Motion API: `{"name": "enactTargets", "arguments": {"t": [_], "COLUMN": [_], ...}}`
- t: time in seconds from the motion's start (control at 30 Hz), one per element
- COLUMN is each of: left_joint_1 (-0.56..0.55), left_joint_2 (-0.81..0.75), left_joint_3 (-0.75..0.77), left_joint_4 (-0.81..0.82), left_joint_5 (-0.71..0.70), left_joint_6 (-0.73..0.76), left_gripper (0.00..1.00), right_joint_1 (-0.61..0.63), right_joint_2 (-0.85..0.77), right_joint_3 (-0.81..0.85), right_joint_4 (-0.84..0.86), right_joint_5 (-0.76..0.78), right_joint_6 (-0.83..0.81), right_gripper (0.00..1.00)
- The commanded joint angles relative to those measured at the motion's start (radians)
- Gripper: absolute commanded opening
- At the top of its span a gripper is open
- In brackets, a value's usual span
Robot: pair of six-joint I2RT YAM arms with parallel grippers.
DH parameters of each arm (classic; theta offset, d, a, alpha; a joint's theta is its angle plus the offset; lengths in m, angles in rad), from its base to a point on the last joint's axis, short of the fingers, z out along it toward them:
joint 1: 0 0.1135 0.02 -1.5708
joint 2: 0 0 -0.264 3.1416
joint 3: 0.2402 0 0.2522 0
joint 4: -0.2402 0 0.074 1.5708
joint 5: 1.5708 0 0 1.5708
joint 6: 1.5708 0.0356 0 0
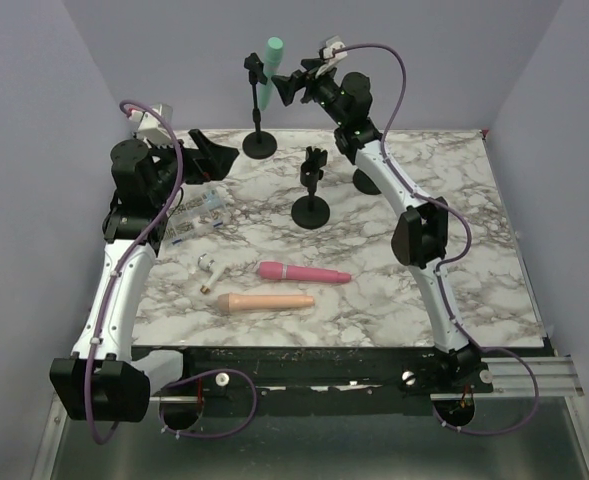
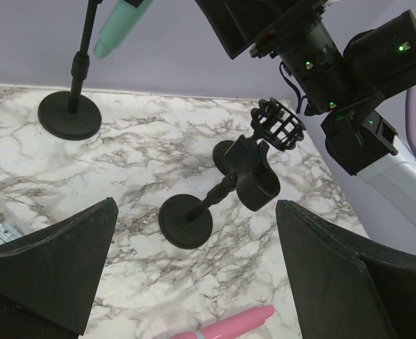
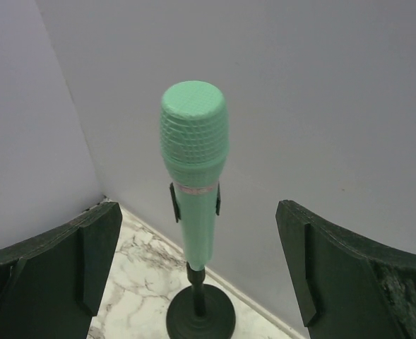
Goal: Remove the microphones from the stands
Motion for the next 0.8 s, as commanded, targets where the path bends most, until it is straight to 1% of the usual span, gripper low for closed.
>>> {"name": "enactTargets", "arguments": {"t": [0.0, 0.07, 0.17, 0.3, 0.37, 0.4, 0.5, 0.57, 0.67, 0.77], "left_joint_1": [0.006, 0.007, 0.006, -0.004, -0.025, -0.037, -0.049, -0.054, -0.065, -0.069], "left_joint_2": [0.031, 0.043, 0.055, 0.068, 0.094, 0.112, 0.198, 0.257, 0.356, 0.459], "left_joint_3": [0.008, 0.006, 0.004, -0.020, -0.021, -0.013, 0.029, 0.060, 0.147, 0.234], "left_joint_4": [0.019, 0.029, 0.049, 0.137, 0.186, 0.202, 0.289, 0.377, 0.468, 0.503], "left_joint_5": [0.059, 0.076, 0.098, 0.134, 0.102, 0.054, -0.005, -0.041, -0.038, -0.039], "left_joint_6": [-0.006, -0.017, -0.029, -0.037, -0.021, -0.009, -0.002, 0.009, 0.085, 0.166], "left_gripper": [0.98, 0.98, 0.98, 0.98, 0.98, 0.98, 0.98, 0.98, 0.98, 0.98], "right_joint_1": [-0.012, -0.012, -0.016, -0.043, -0.049, -0.051, -0.058, -0.058, -0.059, -0.078], "right_joint_2": [-0.012, -0.032, -0.041, -0.027, -0.014, -0.012, 0.000, -0.002, -0.023, -0.066], "right_joint_3": [0.016, -0.010, -0.029, -0.024, -0.004, 0.000, 0.008, -0.001, -0.045, -0.095], "right_joint_4": [-0.006, -0.016, -0.025, -0.025, -0.026, -0.017, 0.007, 0.013, 0.013, -0.002], "right_joint_5": [-0.067, -0.072, -0.023, -0.100, -0.123, -0.130, -0.155, -0.155, -0.138, -0.133], "right_joint_6": [-0.004, -0.023, -0.069, -0.071, -0.072, -0.070, -0.059, -0.062, -0.071, -0.051], "right_gripper": [1.00, 1.00, 1.00, 1.00, 1.00, 1.00, 1.00, 1.00, 1.00, 1.00]}}
